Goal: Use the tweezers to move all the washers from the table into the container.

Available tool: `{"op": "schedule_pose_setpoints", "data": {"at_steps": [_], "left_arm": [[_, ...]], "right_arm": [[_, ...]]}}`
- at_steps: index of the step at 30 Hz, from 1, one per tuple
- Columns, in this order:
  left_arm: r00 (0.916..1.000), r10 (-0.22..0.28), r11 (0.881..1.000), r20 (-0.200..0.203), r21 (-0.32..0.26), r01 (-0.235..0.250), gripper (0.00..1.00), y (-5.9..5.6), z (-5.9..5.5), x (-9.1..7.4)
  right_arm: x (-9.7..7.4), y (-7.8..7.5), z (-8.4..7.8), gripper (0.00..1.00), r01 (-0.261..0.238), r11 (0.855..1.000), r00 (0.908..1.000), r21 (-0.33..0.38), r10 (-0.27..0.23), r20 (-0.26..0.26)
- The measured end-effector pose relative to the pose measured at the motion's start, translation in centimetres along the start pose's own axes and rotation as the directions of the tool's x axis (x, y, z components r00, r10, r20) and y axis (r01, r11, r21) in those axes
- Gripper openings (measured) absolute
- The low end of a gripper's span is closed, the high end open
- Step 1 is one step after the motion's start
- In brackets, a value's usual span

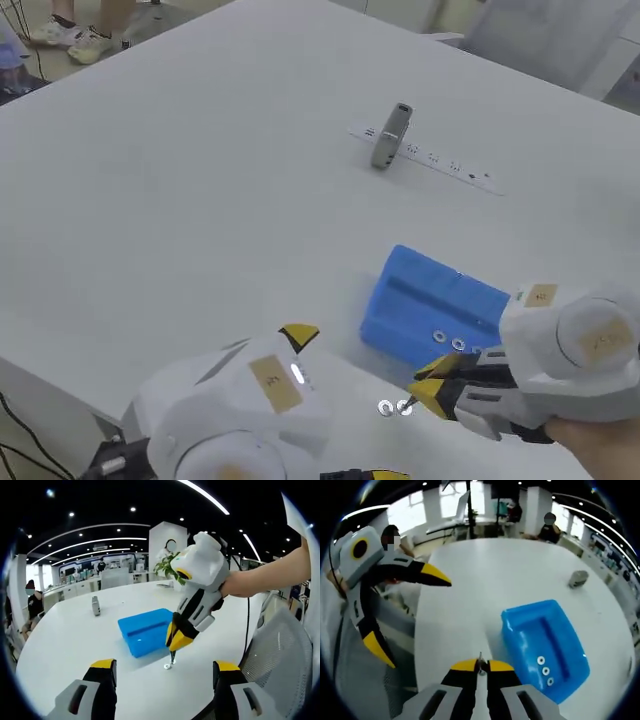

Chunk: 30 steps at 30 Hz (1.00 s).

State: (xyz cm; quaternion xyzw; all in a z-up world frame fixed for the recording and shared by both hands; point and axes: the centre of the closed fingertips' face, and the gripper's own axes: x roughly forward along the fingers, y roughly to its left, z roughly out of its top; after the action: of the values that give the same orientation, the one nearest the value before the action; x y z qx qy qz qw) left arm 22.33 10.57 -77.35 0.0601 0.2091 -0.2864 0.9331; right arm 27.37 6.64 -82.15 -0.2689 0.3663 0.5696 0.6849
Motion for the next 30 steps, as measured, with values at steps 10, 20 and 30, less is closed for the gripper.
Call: {"op": "schedule_pose_setpoints", "data": {"at_steps": [10, 20, 30], "left_arm": [[1.0000, -0.002, 1.000, -0.003, 0.006, 0.002, 0.80, -0.1, 0.0, 0.0], [1.0000, 0.001, 1.000, -0.003, 0.003, -0.001, 0.80, 0.0, -0.1, 0.0], [1.0000, -0.004, 1.000, -0.005, 0.006, 0.004, 0.80, -0.1, -0.1, 0.0]], "right_arm": [[-0.2, 0.4, 0.1, 0.04, -0.007, 0.999, 0.9995, 0.038, 0.006, 0.030], [0.2, 0.9, 0.0, 0.03, -0.018, 1.000, 0.9996, -0.007, 0.018, 0.023], [-1.7, 0.2, 2.8, 0.03, -0.025, 0.998, 0.9917, 0.054, 0.018, 0.127]]}}
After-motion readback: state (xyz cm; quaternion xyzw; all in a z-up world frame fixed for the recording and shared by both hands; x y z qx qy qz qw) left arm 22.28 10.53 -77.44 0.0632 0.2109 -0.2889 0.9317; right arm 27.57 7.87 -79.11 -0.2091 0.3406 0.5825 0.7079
